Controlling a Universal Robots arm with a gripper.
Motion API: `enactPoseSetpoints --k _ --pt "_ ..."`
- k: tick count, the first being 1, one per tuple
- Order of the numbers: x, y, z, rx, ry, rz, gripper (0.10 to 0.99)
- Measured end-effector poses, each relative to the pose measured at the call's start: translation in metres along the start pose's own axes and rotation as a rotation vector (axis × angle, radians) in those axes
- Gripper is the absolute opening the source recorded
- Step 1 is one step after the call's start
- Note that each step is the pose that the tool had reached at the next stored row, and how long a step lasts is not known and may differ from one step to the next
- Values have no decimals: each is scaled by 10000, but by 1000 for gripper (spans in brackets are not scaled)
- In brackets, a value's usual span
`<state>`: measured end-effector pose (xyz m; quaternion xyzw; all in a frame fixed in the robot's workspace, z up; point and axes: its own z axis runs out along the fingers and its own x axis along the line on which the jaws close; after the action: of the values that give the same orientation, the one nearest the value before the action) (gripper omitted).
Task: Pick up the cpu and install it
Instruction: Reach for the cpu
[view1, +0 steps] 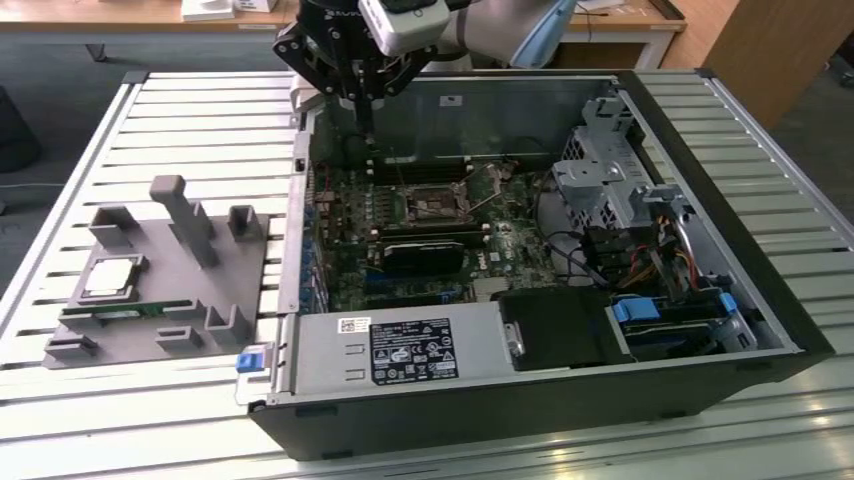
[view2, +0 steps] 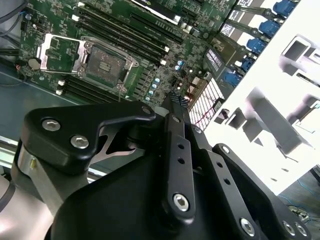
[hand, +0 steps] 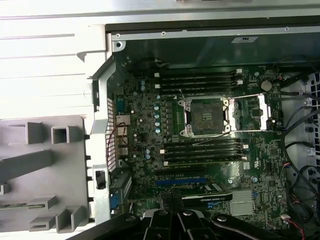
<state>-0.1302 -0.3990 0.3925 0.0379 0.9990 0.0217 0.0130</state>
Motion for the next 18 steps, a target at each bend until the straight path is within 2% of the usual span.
enactPoseSetpoints --k 18 --pt "75 -6 5 -1 0 -1 106"
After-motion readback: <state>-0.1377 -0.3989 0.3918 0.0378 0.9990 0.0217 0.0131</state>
